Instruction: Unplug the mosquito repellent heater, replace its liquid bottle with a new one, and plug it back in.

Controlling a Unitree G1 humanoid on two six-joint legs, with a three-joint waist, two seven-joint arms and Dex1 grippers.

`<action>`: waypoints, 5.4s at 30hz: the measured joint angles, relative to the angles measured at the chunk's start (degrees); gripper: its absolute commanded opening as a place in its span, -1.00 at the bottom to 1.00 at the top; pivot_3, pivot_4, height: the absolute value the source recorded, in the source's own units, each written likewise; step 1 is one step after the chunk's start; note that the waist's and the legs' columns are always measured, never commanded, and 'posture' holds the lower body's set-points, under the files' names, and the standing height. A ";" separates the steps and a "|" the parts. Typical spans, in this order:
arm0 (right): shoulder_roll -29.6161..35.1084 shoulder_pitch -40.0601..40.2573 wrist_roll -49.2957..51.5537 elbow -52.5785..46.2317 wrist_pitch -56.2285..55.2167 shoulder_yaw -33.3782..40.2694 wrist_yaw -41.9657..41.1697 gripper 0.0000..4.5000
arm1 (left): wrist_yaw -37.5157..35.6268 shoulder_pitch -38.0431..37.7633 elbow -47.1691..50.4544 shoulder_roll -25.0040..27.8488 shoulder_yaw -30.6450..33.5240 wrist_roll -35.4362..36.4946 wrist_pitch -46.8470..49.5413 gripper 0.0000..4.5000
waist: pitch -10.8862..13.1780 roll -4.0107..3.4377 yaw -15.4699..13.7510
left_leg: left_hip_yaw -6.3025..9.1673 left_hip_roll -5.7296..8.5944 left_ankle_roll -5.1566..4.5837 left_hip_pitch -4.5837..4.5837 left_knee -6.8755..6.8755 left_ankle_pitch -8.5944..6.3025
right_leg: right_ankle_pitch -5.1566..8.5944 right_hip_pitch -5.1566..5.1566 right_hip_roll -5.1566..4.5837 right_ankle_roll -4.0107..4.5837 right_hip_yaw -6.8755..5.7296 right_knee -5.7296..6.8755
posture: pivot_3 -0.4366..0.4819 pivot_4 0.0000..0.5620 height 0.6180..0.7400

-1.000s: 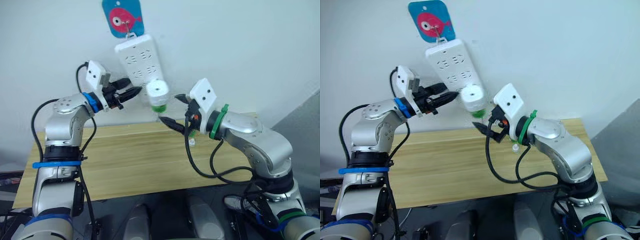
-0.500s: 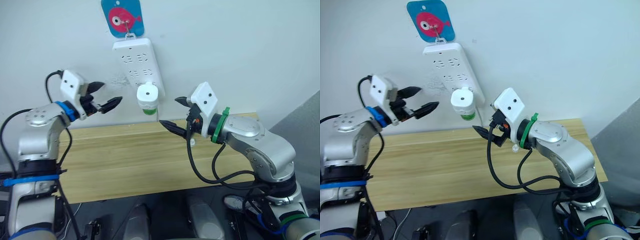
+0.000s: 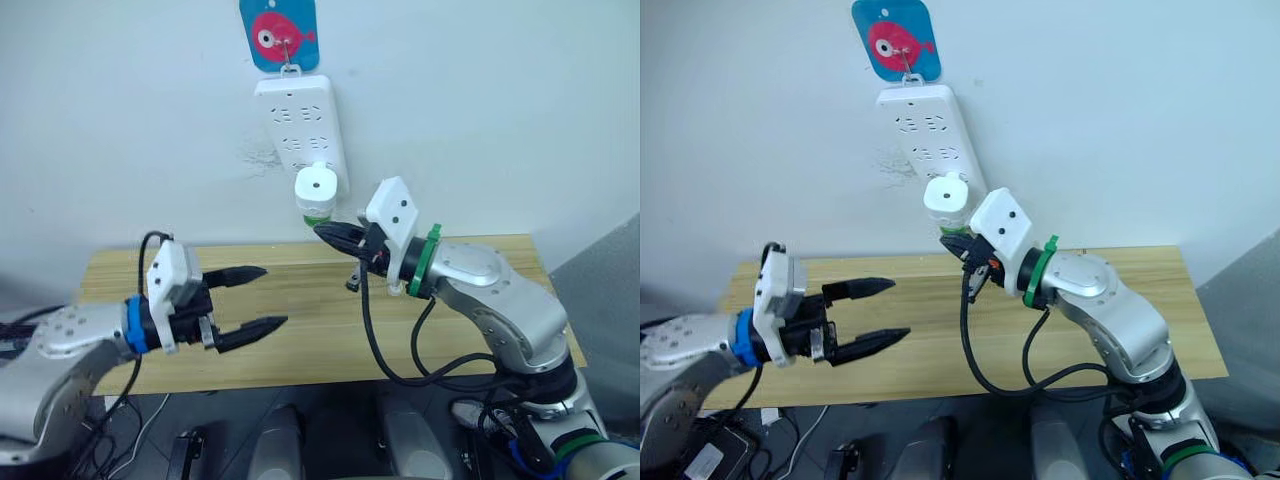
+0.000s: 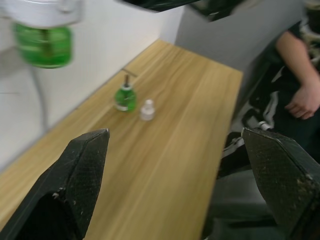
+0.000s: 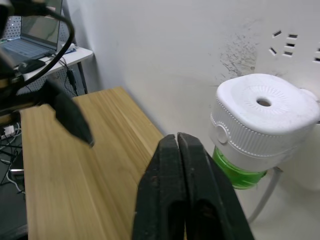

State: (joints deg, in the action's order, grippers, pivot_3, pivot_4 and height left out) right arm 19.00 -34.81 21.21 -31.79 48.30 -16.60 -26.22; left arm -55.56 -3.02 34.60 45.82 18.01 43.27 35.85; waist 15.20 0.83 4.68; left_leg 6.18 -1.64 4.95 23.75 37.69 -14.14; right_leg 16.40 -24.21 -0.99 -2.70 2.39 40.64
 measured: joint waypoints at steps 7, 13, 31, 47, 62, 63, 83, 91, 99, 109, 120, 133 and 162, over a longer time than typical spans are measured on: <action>-2.23 -0.13 -3.94 2.70 -1.35 -1.14 2.06 -0.99 | 2.01 -0.40 1.83 -1.18 -0.17 0.40 -2.10 1.00 | -0.01 0.02 -0.07 | 0.00 0.01 0.00 0.00 0.03 0.00 | 0.00 0.01 0.02 0.00 -0.01 0.00 | -0.16 -0.27 0.75; -4.43 -0.88 -6.77 5.73 -1.90 -1.62 4.15 -0.99 | 3.66 -0.04 1.80 -2.34 -1.37 -1.20 -5.03 1.00 | -0.01 0.02 -0.05 | 0.01 0.01 0.00 0.00 0.03 0.00 | 0.00 0.01 0.02 0.01 -0.01 0.00 | -0.15 -0.27 0.75; -7.96 -1.23 -9.38 7.65 -2.66 -1.51 4.99 -0.99 | 5.66 1.11 1.73 -3.25 -2.98 -2.04 -7.54 1.00 | -0.01 0.02 -0.01 | 0.00 0.00 0.00 0.00 0.03 0.00 | 0.00 0.01 0.03 0.00 -0.01 0.01 | -0.16 -0.27 0.75; -7.35 -1.63 -8.00 8.12 -1.24 0.15 3.49 -0.99 | 6.12 1.13 1.26 -3.25 -4.20 -2.98 -7.89 1.00 | -0.01 0.02 -0.24 | 0.01 0.02 0.00 0.00 0.11 0.00 | 0.00 0.03 0.03 0.01 0.00 0.09 | -0.16 -0.28 0.75; -5.48 -1.06 -5.98 5.65 -0.13 1.62 1.52 -0.99 | 5.97 1.62 0.42 -3.39 -4.56 -3.68 -9.17 1.00 | -0.01 0.02 0.03 | 0.00 0.01 -0.01 0.00 0.06 0.00 | 0.00 0.00 0.03 0.01 0.00 0.08 | -0.17 -0.31 0.75; -5.61 -1.06 -6.00 5.66 -0.14 1.61 1.59 -0.99 | 5.95 1.62 0.38 -3.40 -4.68 -3.70 -9.21 1.00 | -0.01 0.02 0.03 | 0.00 0.01 0.00 0.00 0.06 0.00 | 0.00 0.00 0.03 0.01 0.00 0.08 | -0.17 -0.31 0.75; -6.60 -2.06 -8.78 9.85 -0.51 0.70 3.03 -0.99 | 6.03 1.95 -0.33 -3.41 -5.36 -4.16 -10.04 1.00 | -0.01 0.02 0.04 | 0.00 0.01 0.00 0.00 0.07 0.00 | 0.00 0.00 0.03 0.01 0.00 0.09 | -0.17 -0.31 0.75; -6.41 -2.34 -8.63 9.90 -0.44 0.85 2.74 -0.99 | 6.07 1.98 -0.34 -3.43 -5.97 -4.16 -10.04 1.00 | -0.01 0.02 0.02 | 0.00 0.01 0.00 0.00 0.08 0.00 | 0.00 0.00 0.03 0.01 0.00 0.09 | -0.17 -0.31 0.75; -5.67 -2.39 -7.66 9.44 0.34 1.69 2.40 -0.99 | 6.08 2.11 -0.38 -3.44 -6.37 -4.16 -10.05 1.00 | -0.01 0.02 0.01 | 0.01 0.01 0.00 0.00 0.10 0.00 | 0.00 0.00 0.03 0.01 0.00 0.11 | -0.18 -0.31 0.75; -5.08 -2.94 -5.63 7.23 1.59 2.61 1.90 -0.99 | 6.10 2.53 -0.40 -3.51 -6.41 -4.16 -10.07 1.00 | -0.01 0.02 0.01 | 0.01 0.01 0.00 0.00 0.10 0.00 | 0.00 0.00 0.03 0.01 -0.01 0.10 | -0.18 -0.30 0.75; -2.42 -2.96 -2.88 4.45 3.82 2.88 -0.94 -0.99 | 6.14 3.21 -0.61 -4.41 -6.43 -4.25 -10.11 1.00 | -0.01 0.02 0.02 | 0.00 0.01 -0.01 0.00 0.09 0.00 | 0.00 0.00 0.03 0.01 -0.01 0.09 | -0.19 -0.29 0.75; -4.19 -4.23 -4.23 5.85 3.15 1.84 0.41 -0.99 | 6.12 3.32 -0.67 -4.47 -6.45 -4.30 -10.11 1.00 | -0.01 0.02 0.02 | 0.01 0.01 -0.01 0.00 0.09 0.00 | 0.00 0.00 0.03 0.01 -0.01 0.09 | -0.17 -0.30 0.75; -4.75 -4.23 -6.59 8.51 2.19 1.43 2.34 -0.99 | 5.99 3.33 -0.67 -4.47 -6.47 -4.31 -10.10 1.00 | -0.02 0.02 0.04 | 0.01 0.01 0.00 0.00 0.10 0.00 | 0.00 0.00 0.03 0.01 0.00 0.11 | -0.17 -0.30 0.75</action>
State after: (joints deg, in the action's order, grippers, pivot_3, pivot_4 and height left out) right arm 14.26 -39.03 14.62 -23.27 50.49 -15.17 -23.88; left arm -49.56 0.31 33.93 41.35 11.54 38.97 25.74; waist 15.19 0.85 4.71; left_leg 6.19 -1.63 4.94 23.75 37.79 -14.14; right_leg 16.40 -24.21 -0.96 -2.69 2.38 40.75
